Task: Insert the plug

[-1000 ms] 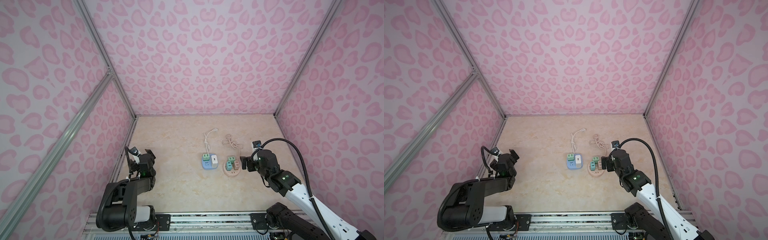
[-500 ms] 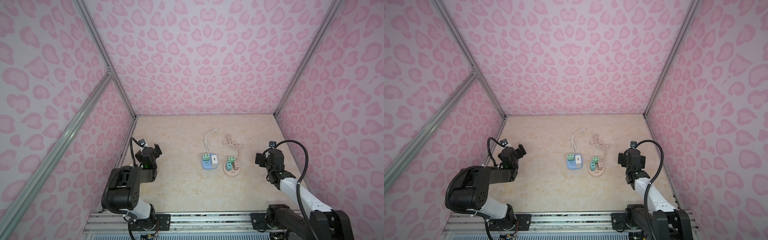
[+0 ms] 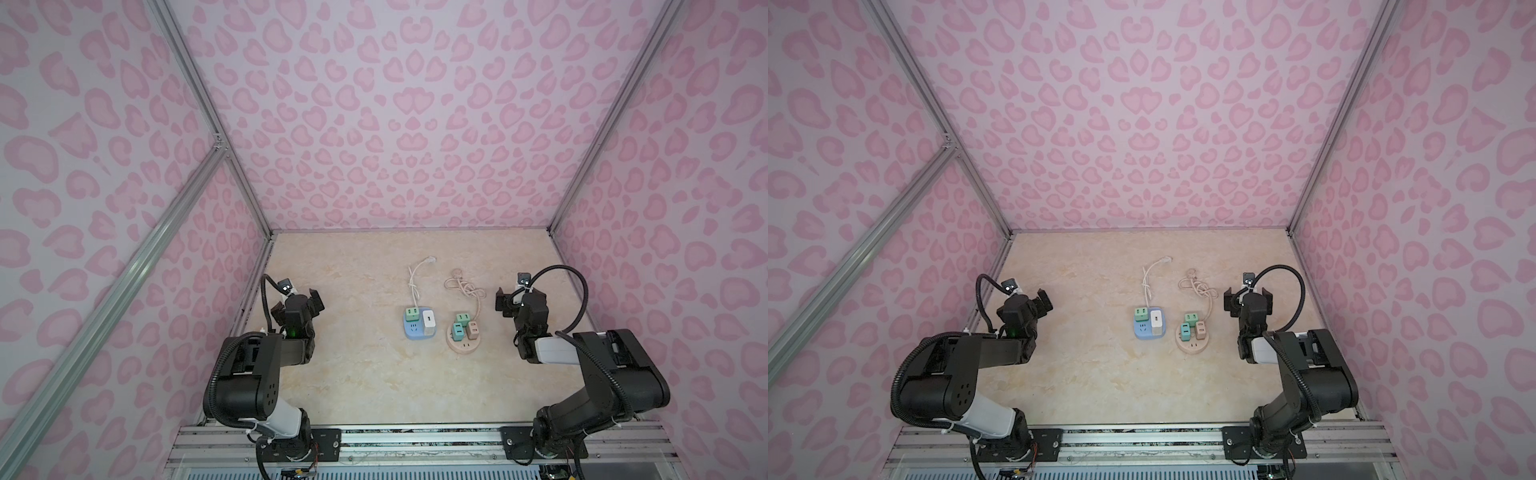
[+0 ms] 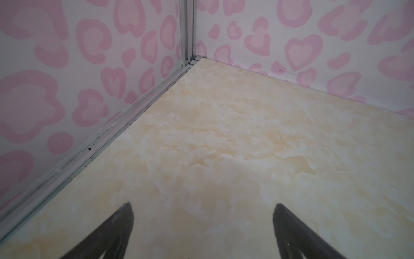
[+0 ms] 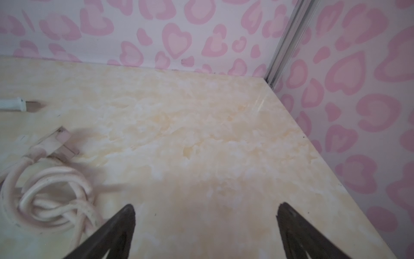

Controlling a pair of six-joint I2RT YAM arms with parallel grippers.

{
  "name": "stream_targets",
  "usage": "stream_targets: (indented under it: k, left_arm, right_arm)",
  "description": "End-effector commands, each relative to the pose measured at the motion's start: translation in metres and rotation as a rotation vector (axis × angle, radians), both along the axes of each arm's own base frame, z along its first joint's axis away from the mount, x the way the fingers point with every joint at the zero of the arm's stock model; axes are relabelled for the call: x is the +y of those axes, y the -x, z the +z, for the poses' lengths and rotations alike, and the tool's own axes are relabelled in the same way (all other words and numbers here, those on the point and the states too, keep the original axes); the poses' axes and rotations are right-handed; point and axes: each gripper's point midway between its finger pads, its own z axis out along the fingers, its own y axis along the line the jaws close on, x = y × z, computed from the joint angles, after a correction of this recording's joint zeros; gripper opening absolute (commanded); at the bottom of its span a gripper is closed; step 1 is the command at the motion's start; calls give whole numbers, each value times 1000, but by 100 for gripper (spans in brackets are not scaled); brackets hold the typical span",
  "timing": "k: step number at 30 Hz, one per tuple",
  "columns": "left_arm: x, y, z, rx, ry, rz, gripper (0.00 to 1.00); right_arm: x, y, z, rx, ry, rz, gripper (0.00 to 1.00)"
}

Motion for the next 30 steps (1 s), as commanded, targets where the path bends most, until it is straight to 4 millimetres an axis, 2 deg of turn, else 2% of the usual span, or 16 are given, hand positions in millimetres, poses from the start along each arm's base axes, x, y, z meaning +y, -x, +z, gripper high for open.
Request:
stream_targets:
  k: [1, 21, 24, 30]
  left_arm:
    - [1, -3, 5, -18, -4, 4, 98]
    - [1, -4, 4, -13, -7, 4, 99]
    - [-17, -16, -2, 36, 19, -126, 98]
    - [-17, -11, 0, 18, 20, -135, 98]
  right_arm:
    - [-2, 2, -4, 4, 16, -12, 99]
    - [3, 3, -3, 2, 37, -5, 99]
    - [4, 2, -3, 1, 35, -3, 99]
    - [4, 3, -3, 3, 35, -2, 98]
